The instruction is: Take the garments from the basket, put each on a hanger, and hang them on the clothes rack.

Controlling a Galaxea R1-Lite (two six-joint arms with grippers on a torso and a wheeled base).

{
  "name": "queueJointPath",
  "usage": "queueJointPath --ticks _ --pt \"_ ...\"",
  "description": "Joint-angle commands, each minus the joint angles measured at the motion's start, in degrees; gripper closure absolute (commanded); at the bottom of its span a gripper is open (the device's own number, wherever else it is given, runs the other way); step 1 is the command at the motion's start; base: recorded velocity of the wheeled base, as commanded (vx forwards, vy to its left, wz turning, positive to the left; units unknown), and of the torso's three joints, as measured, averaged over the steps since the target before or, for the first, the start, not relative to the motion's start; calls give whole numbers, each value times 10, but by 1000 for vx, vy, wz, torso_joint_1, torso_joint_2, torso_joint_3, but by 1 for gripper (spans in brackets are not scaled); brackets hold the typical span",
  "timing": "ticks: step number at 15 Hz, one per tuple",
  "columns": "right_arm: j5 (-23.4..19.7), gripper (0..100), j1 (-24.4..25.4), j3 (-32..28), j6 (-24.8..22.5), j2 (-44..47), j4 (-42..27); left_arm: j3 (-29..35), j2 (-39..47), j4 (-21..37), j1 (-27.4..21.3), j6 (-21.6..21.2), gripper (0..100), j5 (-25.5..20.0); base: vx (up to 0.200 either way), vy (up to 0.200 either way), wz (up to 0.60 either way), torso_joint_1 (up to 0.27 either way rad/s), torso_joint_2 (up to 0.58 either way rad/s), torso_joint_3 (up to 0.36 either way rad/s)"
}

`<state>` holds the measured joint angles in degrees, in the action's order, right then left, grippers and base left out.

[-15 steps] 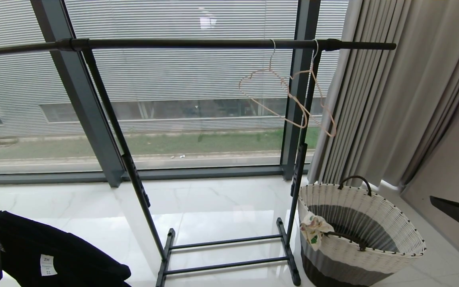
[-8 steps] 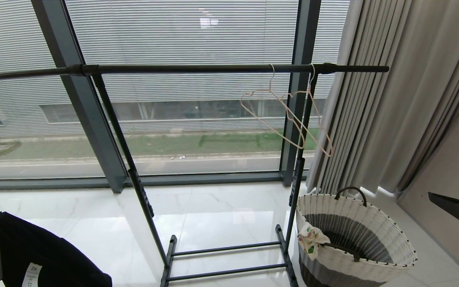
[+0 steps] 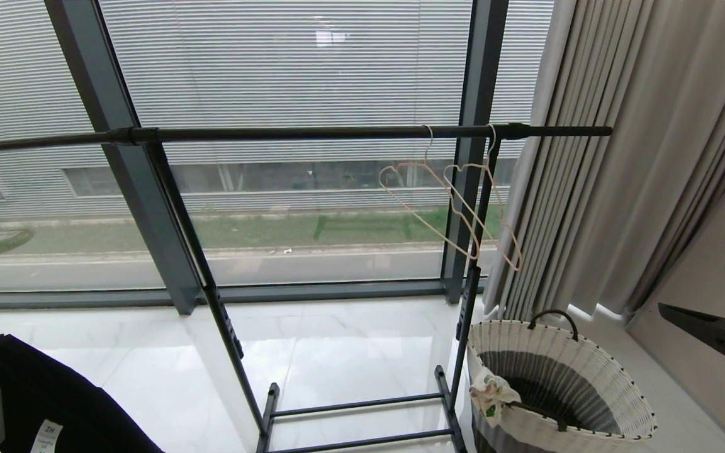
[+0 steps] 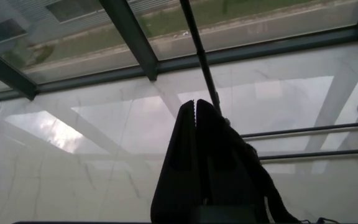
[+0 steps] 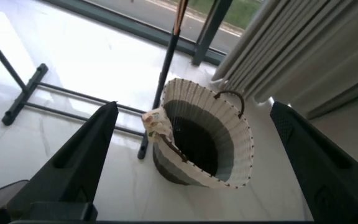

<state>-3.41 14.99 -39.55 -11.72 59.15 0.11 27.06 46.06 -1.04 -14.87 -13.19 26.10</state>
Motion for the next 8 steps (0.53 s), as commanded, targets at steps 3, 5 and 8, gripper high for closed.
queueJointPath --ticks 3,5,8 --pt "-12 0 0 0 0 10 1 0 1 0 0 0 100 0 200 0 0 19 2 -9" --pt "-12 0 0 -1 1 18 5 2 0 0 0 1 100 0 200 0 0 7 2 5" --pt "-13 0 0 -1 7 50 51 4 0 0 0 0 100 1 200 0 0 5 1 -1"
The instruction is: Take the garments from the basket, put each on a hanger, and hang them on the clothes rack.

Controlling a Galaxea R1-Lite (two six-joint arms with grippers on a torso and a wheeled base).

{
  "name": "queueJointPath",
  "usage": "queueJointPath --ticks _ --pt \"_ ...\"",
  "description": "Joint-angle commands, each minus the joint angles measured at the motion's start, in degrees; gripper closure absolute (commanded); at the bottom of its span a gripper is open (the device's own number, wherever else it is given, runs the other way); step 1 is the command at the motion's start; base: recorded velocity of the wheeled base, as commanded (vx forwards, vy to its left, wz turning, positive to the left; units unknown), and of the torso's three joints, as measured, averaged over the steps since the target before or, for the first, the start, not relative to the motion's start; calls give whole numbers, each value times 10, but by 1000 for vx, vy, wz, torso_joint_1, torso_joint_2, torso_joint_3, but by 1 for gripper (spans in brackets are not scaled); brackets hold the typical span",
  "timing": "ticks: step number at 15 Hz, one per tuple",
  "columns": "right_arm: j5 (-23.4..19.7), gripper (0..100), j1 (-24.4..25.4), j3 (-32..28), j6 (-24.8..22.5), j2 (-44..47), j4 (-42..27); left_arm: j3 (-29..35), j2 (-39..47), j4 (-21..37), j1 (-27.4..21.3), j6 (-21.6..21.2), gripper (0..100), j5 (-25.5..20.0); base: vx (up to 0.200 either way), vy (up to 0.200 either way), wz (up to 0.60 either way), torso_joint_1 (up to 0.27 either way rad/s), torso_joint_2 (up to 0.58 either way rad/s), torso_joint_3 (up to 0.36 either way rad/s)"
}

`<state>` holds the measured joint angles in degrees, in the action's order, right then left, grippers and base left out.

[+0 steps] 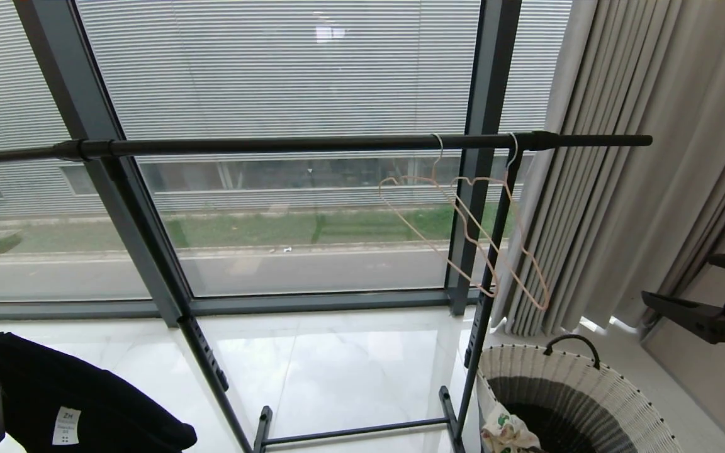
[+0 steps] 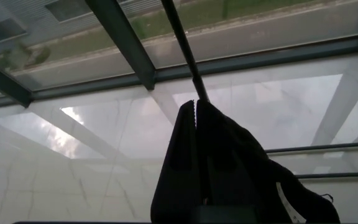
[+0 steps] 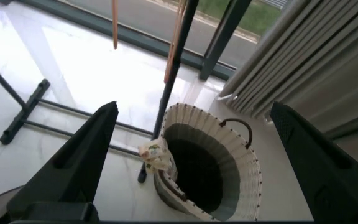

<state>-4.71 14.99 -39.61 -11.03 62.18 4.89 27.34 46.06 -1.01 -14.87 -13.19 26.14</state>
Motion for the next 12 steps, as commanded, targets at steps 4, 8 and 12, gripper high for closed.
queueJointPath --ticks 4,8,12 --pt "-31 0 0 -4 8 71 49 1 -1 0 0 0 100 1 200 0 0 5 2 4" --pt "-35 0 0 -4 10 149 108 3 0 0 0 0 100 2 150 0 0 1 2 3" --pt "-35 0 1 -4 25 225 166 11 -1 -1 0 -1 100 2 0 0 0 0 0 0"
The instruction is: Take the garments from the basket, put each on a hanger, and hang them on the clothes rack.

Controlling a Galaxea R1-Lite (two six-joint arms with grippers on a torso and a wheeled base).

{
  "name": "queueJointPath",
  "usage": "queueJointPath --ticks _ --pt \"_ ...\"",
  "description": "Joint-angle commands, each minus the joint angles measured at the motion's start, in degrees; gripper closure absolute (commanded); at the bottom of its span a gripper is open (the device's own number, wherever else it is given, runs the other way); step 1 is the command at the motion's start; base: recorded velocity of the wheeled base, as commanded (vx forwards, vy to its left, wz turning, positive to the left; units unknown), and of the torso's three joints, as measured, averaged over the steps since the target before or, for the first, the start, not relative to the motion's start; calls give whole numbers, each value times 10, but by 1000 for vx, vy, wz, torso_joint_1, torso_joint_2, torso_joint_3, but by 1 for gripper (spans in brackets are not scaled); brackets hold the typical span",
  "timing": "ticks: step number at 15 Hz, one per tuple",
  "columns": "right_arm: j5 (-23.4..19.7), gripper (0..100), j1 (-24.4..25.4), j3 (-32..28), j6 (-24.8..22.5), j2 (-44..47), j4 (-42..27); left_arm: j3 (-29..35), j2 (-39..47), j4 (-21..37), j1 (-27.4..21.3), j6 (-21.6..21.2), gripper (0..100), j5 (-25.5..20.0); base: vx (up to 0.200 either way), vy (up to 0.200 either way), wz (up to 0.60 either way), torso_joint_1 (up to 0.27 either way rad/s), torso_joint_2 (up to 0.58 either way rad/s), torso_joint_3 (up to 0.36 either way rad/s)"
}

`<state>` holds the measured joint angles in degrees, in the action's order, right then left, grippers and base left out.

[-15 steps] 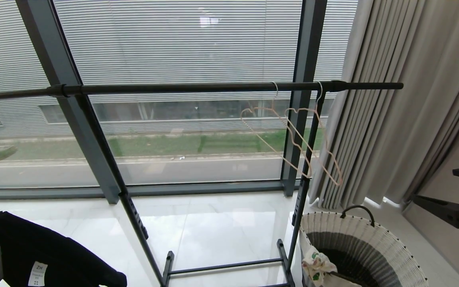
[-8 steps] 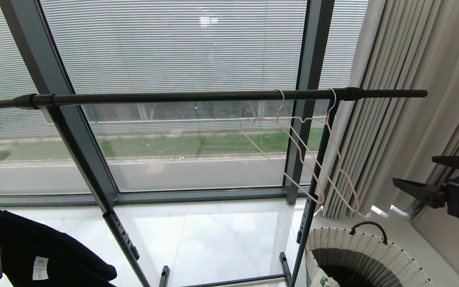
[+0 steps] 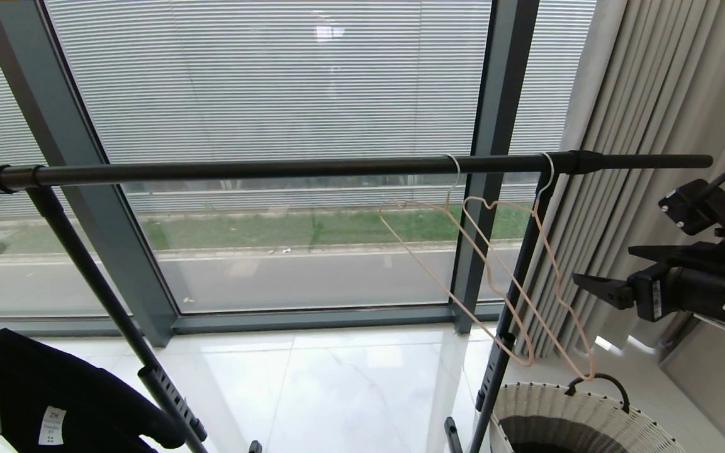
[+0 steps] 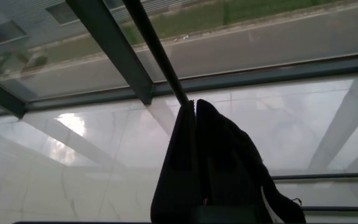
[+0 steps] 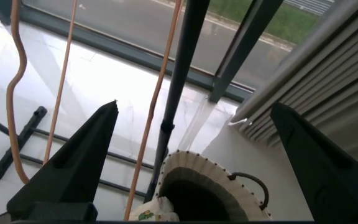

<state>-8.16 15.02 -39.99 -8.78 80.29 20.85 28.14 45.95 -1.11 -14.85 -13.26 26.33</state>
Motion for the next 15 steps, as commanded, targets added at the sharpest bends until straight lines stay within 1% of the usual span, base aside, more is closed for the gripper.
queueJointPath --ticks 1,3,4,5,7,10,12,13,15 --pt "0 0 4 -3 3 55 10 8 0 0 0 -3 100 -1 0 0 0 0 0 0" --pt "1 0 8 -14 10 91 34 19 3 0 0 -5 100 -1 0 0 0 0 0 0" --pt "2 0 9 -25 23 114 51 23 4 1 0 -5 100 -1 0 0 0 0 0 0" --pt "2 0 11 -34 32 131 56 22 3 1 0 -5 100 -1 0 0 0 0 0 0" --pt "8 0 13 -42 36 145 55 20 2 1 0 -5 100 -1 0 0 0 0 0 0" --pt "35 0 34 -59 60 167 55 21 3 1 0 -5 100 -1 0 0 0 0 0 0" --pt "65 0 56 -62 95 182 55 20 2 1 0 -5 100 -1 0 0 0 0 0 0" --pt "75 0 61 -64 100 190 56 20 0 1 0 -5 100 -1 0 0 0 0 0 0" --pt "75 0 60 -68 105 196 58 20 0 1 0 -5 100 -1 0 0 0 0 0 0"
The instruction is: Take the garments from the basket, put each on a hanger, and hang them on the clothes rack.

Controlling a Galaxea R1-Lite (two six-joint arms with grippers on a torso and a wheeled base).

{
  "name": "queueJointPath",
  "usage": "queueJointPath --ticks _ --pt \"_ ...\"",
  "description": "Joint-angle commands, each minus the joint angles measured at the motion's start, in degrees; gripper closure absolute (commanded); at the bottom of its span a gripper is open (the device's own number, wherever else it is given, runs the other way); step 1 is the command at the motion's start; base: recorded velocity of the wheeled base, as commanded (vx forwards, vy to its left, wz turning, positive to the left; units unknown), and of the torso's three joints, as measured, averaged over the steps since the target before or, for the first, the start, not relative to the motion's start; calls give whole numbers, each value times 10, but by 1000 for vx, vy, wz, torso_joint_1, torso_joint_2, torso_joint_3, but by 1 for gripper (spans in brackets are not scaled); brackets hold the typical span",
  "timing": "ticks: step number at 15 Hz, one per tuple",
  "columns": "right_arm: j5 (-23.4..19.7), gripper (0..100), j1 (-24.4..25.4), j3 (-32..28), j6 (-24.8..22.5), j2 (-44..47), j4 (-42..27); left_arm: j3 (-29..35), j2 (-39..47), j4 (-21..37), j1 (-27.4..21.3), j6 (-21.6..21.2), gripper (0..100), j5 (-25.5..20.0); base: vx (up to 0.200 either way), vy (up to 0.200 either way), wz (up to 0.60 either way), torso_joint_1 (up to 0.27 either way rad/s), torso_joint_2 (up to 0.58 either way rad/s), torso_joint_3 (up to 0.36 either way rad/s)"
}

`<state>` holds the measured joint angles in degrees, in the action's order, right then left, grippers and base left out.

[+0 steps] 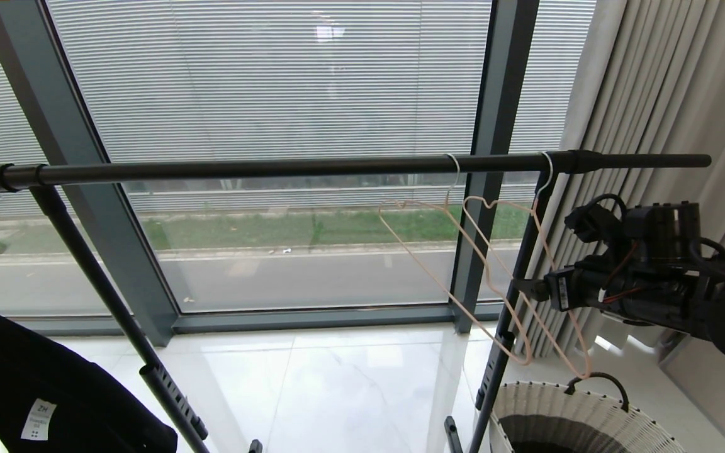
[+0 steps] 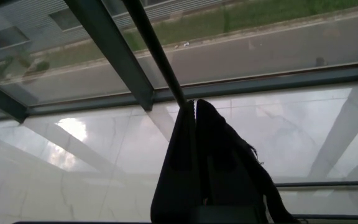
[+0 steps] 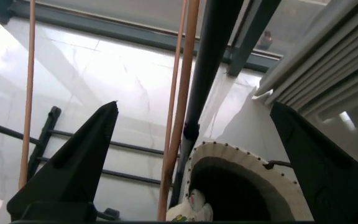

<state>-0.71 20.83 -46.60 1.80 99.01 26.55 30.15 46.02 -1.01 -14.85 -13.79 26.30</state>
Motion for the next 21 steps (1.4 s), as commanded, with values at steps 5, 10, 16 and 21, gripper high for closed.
queueJointPath --ticks 5,10,16,21 --pt "1 0 2 -11 11 17 1 -1 -1 0 0 0 100 0 0 0 0 0 0 0" --pt "2 100 3 -11 10 19 1 0 0 0 0 0 100 0 0 0 0 0 0 0" --pt "13 100 3 -11 10 17 2 0 0 0 0 0 100 0 0 0 0 0 0 0" --pt "18 100 3 -10 12 0 31 1 -3 0 0 1 100 1 0 0 0 0 0 0"
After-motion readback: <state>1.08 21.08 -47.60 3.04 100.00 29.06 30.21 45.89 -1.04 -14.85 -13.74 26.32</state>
